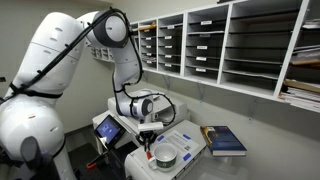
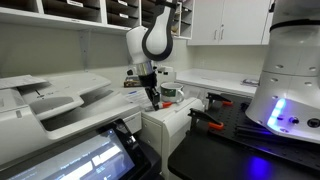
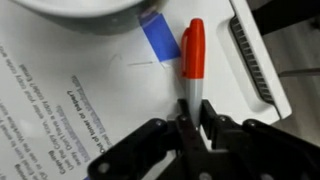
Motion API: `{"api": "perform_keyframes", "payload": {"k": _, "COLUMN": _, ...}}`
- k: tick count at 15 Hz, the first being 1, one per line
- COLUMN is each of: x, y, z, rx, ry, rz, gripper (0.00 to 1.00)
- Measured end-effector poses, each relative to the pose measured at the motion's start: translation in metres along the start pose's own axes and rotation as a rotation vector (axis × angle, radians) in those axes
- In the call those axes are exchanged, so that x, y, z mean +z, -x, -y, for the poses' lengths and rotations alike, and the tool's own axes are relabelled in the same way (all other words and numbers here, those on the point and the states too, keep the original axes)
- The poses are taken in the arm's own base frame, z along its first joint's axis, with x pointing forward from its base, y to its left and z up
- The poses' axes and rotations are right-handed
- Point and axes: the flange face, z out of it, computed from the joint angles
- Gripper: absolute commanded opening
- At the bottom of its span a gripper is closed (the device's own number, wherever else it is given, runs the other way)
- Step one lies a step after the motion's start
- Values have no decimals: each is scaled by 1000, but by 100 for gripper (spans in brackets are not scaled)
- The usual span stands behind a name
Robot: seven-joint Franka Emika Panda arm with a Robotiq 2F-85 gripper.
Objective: Put the marker in the mug
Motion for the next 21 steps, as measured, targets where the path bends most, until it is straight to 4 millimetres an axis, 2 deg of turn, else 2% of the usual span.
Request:
{"api": "perform_keyframes", "payload": {"k": 3, "x": -17, "y": -5, "z": 2, "rx": -51, "ry": 6, "rz": 79, "gripper": 5}}
{"api": "perform_keyframes", "payload": {"k": 7, "x": -51, "y": -14, "z": 7, "rx": -143, "ry": 55, "rz": 175, "gripper": 5}}
{"api": "perform_keyframes", "payload": {"k": 10, "x": -68, "y": -14, "z": 11, "rx": -210, "ry": 87, "rz": 299, "gripper": 5}}
{"api": "perform_keyframes", "payload": {"k": 15, "x": -76, "y": -1, "z": 7, "rx": -273, "ry": 122, "rz": 488, "gripper": 5}}
{"api": "perform_keyframes", "payload": {"k": 21, "x": -72, "y": 39, "z": -20, "rx": -283, "ry": 152, "rz": 660, "gripper": 5}}
